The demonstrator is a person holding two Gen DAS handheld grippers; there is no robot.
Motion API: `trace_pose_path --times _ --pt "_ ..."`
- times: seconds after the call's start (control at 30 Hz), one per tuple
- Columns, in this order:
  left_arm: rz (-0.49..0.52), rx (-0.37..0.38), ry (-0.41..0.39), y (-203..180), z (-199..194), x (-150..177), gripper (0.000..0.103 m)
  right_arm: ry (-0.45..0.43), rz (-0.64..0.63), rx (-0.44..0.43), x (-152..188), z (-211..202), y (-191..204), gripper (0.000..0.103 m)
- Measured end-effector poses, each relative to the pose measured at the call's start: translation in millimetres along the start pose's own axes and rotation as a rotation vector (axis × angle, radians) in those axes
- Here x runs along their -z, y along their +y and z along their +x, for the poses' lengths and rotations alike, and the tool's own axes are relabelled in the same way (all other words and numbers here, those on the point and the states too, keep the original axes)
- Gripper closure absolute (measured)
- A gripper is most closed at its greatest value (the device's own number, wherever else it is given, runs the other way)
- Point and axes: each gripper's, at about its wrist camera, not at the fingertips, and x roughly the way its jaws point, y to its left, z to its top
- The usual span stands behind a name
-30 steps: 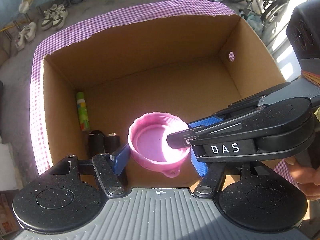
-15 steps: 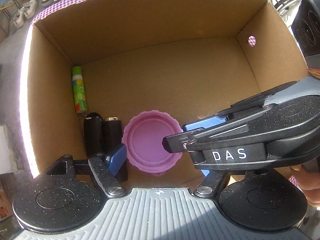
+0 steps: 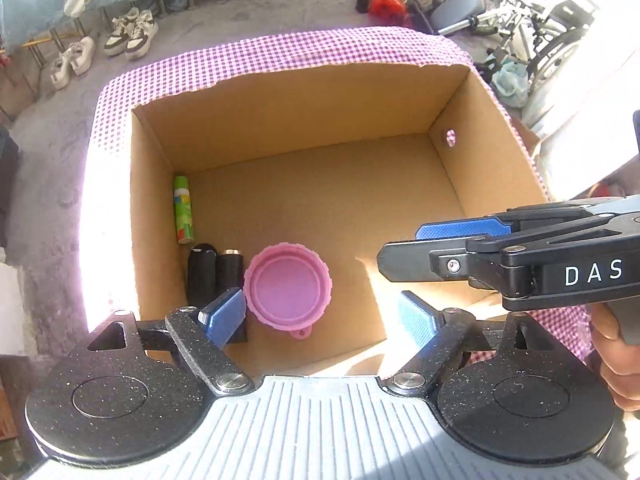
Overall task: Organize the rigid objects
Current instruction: 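Lower the cup into the box and open the right tool, then withdraw the right tool from the box toward the black electrical tape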
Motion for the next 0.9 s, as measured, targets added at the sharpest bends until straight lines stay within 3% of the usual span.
trace_pose_path --times 0.17,0.27,0.4,0.43,0.67,0.9 --pt "0.078 -0.043 -0.180 -26 -48 29 0.004 -0.184 -0.034 -0.054 43 -66 13 0.041" --pt "0.116 -0.058 -0.250 -38 -67 50 0.001 -0.331 -0.073 -0.055 80 -109 22 0.025" --pt "0.122 0.003 -0.310 -40 -75 78 0.001 -0.448 -0.119 -0.006 125 -137 31 0.000" --pt "0.124 0.036 -0.329 -39 -77 87 0.001 -0.470 -0.135 0.015 137 -140 34 0.000" --pt "-0.008 0.108 -0.339 -19 -66 129 0.001 -0.475 -0.243 0.228 193 -124 54 0.000" --pt "-0.066 0.060 -0.259 -7 -44 164 0.001 -0.456 -0.319 0.317 218 -97 65 0.000"
